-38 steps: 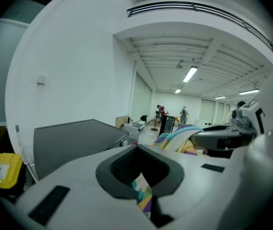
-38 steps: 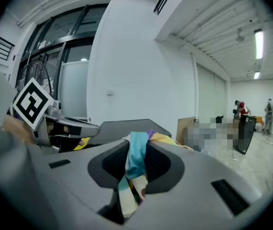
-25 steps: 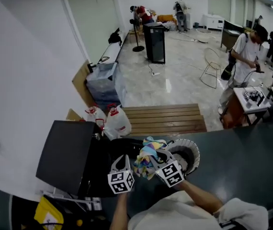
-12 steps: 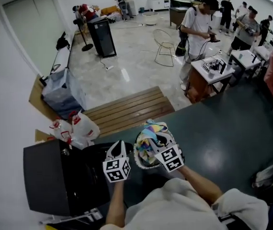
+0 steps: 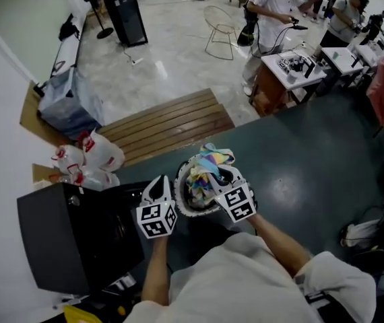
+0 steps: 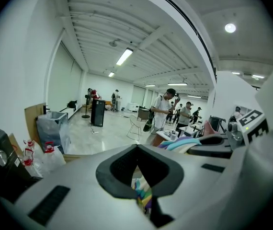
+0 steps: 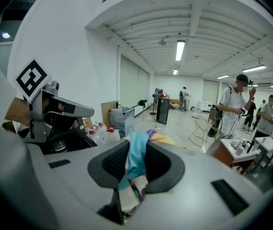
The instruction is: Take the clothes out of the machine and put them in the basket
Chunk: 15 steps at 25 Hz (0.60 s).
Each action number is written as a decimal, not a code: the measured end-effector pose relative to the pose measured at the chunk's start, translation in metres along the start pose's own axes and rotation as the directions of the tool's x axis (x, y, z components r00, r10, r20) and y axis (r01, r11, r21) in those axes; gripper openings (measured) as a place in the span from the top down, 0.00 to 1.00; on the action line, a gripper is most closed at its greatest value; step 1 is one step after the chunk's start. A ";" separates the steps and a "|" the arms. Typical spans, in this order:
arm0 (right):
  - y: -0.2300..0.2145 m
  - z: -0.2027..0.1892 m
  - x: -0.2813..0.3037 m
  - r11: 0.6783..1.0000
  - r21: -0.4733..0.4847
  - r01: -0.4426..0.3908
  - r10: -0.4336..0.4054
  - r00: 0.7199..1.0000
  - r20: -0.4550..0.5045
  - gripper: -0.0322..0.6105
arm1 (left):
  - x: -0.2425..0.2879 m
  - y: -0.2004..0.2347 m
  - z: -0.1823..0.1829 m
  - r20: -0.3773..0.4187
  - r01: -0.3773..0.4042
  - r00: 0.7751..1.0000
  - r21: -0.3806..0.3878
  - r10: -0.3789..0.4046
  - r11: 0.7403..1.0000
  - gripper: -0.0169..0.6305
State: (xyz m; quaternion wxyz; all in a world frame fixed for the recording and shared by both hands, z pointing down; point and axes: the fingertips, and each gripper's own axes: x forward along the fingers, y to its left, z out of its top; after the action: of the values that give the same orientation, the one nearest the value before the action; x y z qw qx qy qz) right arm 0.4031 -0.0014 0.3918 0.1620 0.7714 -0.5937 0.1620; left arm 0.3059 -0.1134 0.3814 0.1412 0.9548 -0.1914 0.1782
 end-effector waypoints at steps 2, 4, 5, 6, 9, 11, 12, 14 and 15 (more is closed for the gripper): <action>0.000 -0.014 0.011 1.000 0.006 -0.018 0.018 0.999 -0.031 0.82 | 0.006 0.005 -0.008 -0.022 -0.011 1.000 -0.012 0.011 1.000 0.95; -0.001 -0.027 0.023 0.999 0.013 -0.033 0.033 0.997 -0.062 0.82 | 0.012 0.010 -0.015 -0.041 -0.021 0.999 -0.023 0.020 1.000 0.95; -0.002 -0.035 0.029 0.999 0.017 -0.040 0.041 0.996 -0.078 0.82 | 0.016 0.013 -0.018 -0.049 -0.027 0.998 -0.027 0.026 0.999 0.95; -0.003 -0.043 0.035 0.999 0.022 -0.046 0.048 0.994 -0.095 0.82 | 0.019 0.016 -0.021 -0.058 -0.034 0.998 -0.033 0.032 0.999 0.95; -0.005 -0.065 0.052 0.997 0.036 -0.064 0.068 0.987 -0.144 0.82 | 0.029 0.024 -0.032 -0.085 -0.057 0.995 -0.054 0.052 0.997 0.95; -0.004 -0.078 0.062 0.996 0.041 -0.079 0.085 0.981 -0.173 0.82 | 0.033 0.028 -0.041 -0.105 -0.071 0.992 -0.067 0.064 0.995 0.95; -0.003 -0.086 0.066 0.995 0.044 -0.087 0.094 0.978 -0.187 0.82 | 0.034 0.029 -0.046 -0.116 -0.076 0.991 -0.072 0.067 0.995 0.95; 0.000 -0.101 0.074 0.993 0.054 -0.101 0.110 0.971 -0.212 0.82 | 0.035 0.030 -0.057 -0.139 -0.082 0.988 -0.076 0.071 0.994 0.95; 0.000 -0.109 0.079 0.993 0.060 -0.106 0.117 0.968 -0.224 0.82 | 0.034 0.030 -0.062 -0.150 -0.084 0.986 -0.074 0.072 0.994 0.95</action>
State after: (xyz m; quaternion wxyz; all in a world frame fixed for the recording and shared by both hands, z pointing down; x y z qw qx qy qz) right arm 0.4157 -0.0218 0.5247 0.2011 0.7170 -0.6096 0.2717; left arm 0.3053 -0.1298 0.4569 0.1862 0.9244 -0.2248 0.2454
